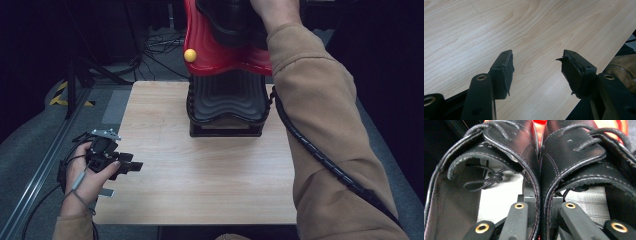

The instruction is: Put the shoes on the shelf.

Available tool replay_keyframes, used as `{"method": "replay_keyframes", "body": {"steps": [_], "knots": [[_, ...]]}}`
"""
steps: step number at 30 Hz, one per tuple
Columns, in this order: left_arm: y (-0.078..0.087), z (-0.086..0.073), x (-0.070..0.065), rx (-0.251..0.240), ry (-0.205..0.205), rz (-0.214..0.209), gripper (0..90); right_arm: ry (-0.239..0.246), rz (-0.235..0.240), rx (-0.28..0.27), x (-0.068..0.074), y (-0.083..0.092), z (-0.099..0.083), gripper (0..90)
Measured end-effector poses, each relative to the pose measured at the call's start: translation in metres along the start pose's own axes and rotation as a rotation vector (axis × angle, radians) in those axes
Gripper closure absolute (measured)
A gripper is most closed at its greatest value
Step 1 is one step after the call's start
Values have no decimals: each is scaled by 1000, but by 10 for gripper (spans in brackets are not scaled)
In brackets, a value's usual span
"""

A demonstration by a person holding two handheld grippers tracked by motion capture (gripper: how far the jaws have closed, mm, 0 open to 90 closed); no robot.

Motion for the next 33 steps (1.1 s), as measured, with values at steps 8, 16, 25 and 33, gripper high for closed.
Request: {"method": "replay_keyframes", "body": {"steps": [8, 16, 25, 33], "knots": [[-1, 0, -3, 10, -4, -1, 435, 24, -12, -96, 9, 0, 6, 821], [-1, -1, 0, 7, -2, 0, 435, 55, -51, -140, 8, 7, 16, 821], [-1, -2, 1, 4, 6, -5, 435, 46, -48, -175, -2, -13, 17, 820], [-1, -1, -1, 7, -2, -4, 435, 35, -28, -112, -3, -29, 5, 811]]}}
Point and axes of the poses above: each handheld gripper's, and its own axes: y roughly backward along the jaws, z roughly out of its top, x roughly to its left, the point moved 10 cm from there along -y, roughly forward along the jaws, and after that the axes turned 12 degrees about z, right-handed, at the moved point
